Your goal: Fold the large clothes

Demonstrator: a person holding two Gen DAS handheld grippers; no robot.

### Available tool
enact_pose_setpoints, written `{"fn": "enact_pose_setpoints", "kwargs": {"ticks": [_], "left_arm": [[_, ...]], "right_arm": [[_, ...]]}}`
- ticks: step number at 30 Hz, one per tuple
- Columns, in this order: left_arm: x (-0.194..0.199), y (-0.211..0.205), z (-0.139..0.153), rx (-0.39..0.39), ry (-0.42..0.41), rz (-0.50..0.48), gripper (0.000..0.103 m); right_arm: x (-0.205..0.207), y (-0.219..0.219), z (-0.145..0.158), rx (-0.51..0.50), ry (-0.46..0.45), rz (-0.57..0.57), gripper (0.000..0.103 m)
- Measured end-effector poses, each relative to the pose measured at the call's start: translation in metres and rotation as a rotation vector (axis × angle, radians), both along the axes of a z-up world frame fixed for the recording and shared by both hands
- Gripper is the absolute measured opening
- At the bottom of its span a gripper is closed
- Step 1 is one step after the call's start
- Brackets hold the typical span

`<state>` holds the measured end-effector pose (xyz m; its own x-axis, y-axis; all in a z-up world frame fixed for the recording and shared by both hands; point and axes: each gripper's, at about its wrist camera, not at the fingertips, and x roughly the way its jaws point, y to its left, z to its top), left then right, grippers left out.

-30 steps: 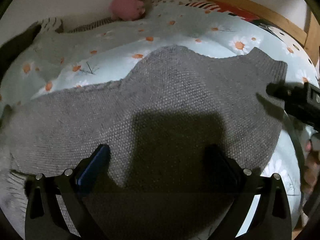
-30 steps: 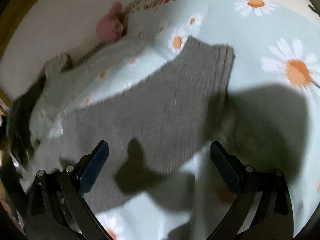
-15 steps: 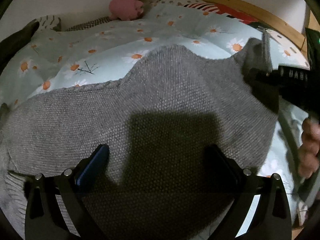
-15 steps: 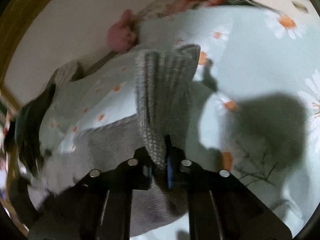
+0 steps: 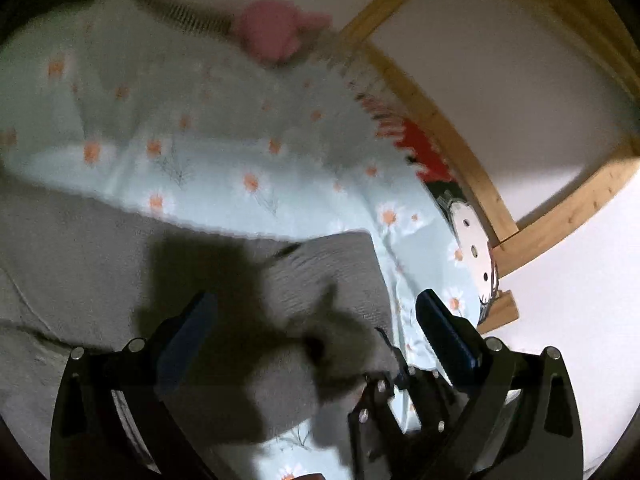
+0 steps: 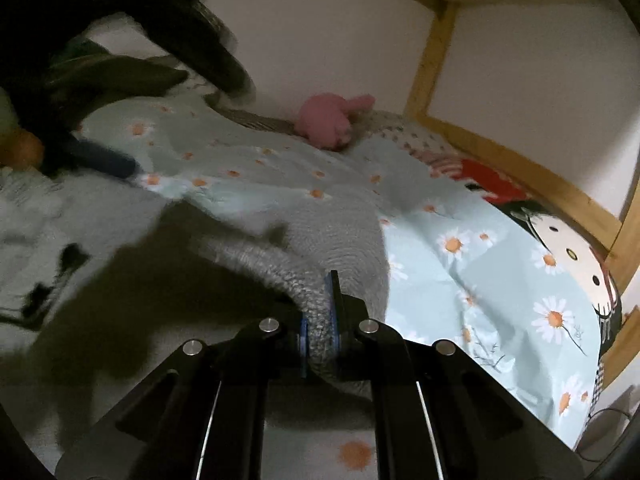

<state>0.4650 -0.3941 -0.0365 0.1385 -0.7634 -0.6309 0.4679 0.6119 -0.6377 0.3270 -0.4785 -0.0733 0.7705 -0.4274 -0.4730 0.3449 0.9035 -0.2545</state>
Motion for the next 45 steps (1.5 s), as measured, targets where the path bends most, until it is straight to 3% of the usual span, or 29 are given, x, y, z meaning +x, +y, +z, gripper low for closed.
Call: {"fn": "enact_pose_setpoints", "kwargs": {"ticks": [4,8,12,17,20,22,24,28,34,38,42,43,44,45], "left_arm": [[0.001,0.019,-0.043,-0.044,0.177,0.050,0.098],[-0.021,0.062,-0.059,-0.119,0.204,0.144,0.098],[-0.030,0.071,-0.080,-0.158,0.294,0.119,0.098],[-0.028,0.073,-0.089,-0.324,0.402,0.119,0.098],[-0.031,0.065,-0.100,-0.480,0.564,0.076,0.098],[-0.033,0.059,-0.108,-0.495,0.622,0.067,0.098],[-0.039,0.058,-0.113,-0.488,0.647,0.053,0.098],[-0.058,0.068,-0.112,-0.430,0.660,0.044,0.098],[-0.061,0.078,-0.119,-0.616,0.756,0.080,0.098],[-0.047,0.072,-0.119,-0.755,0.809,0.093,0.098],[-0.032,0.077,-0.102,-0.729,0.765,0.113,0.098],[-0.029,0.082,-0.097,-0.726,0.751,0.111,0.095],[-0.025,0.085,-0.089,-0.721,0.727,0.099,0.077],[-0.022,0.087,-0.083,-0.698,0.704,0.090,0.048]], "right_arm": [[-0.008,0.017,-0.003,0.037,0.002,0.008,0.008],[-0.011,0.008,-0.003,0.106,-0.012,-0.011,0.008],[-0.015,0.001,0.009,0.156,-0.059,-0.023,0.008],[-0.027,0.013,0.025,0.150,-0.110,0.003,0.008],[-0.042,0.030,0.034,0.126,-0.169,0.041,0.009],[-0.050,0.041,0.038,0.110,-0.193,0.052,0.009],[-0.053,0.046,0.041,0.091,-0.189,0.036,0.008],[-0.048,0.019,0.049,0.167,-0.197,-0.026,0.008],[-0.047,0.023,0.061,0.185,-0.230,-0.001,0.009],[-0.064,0.062,0.048,0.096,-0.218,0.098,0.009],[-0.081,0.101,0.025,-0.025,-0.163,0.194,0.009],[-0.082,0.107,0.020,-0.038,-0.146,0.200,0.009],[-0.082,0.110,0.016,-0.044,-0.129,0.201,0.009],[-0.081,0.113,0.013,-0.047,-0.118,0.199,0.009]]}}
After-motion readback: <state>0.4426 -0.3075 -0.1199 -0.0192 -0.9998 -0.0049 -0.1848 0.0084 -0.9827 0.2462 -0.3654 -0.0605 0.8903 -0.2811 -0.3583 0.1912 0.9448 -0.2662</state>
